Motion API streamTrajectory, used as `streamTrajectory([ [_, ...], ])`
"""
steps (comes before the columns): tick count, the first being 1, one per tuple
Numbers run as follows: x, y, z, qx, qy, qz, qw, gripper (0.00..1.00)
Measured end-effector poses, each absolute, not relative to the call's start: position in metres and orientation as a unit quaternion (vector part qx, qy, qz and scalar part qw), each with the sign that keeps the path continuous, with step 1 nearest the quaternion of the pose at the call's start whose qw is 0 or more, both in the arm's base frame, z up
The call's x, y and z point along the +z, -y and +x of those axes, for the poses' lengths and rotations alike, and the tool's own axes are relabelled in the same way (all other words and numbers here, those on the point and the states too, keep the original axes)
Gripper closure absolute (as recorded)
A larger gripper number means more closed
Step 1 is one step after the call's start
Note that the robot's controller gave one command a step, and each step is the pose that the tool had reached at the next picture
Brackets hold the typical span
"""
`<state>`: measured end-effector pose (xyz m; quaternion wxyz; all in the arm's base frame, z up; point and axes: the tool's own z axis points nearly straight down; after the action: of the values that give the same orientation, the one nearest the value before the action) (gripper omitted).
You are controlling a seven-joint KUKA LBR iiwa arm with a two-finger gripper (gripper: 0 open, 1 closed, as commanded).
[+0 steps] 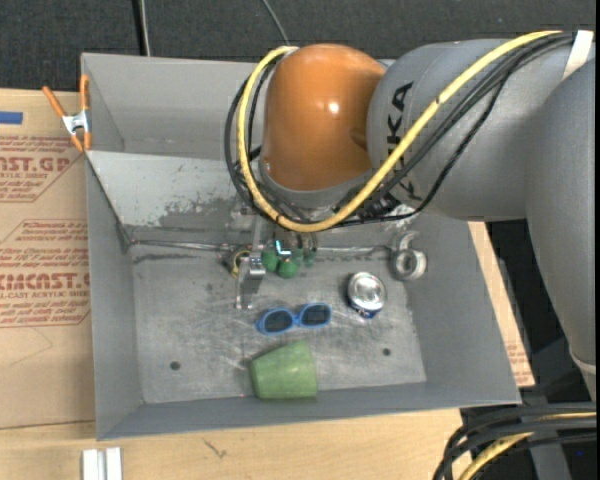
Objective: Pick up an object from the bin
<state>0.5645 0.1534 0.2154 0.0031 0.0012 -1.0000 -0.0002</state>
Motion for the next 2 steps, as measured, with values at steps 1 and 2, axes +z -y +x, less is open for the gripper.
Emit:
streamTrajectory([
  [1,0.103,-0.117,0.573,0.001,0.997,-0.073,0.003,0.00],
  [2,0.081,-0.103,0.582,-0.008,0.999,-0.029,-0.017,0.00],
])
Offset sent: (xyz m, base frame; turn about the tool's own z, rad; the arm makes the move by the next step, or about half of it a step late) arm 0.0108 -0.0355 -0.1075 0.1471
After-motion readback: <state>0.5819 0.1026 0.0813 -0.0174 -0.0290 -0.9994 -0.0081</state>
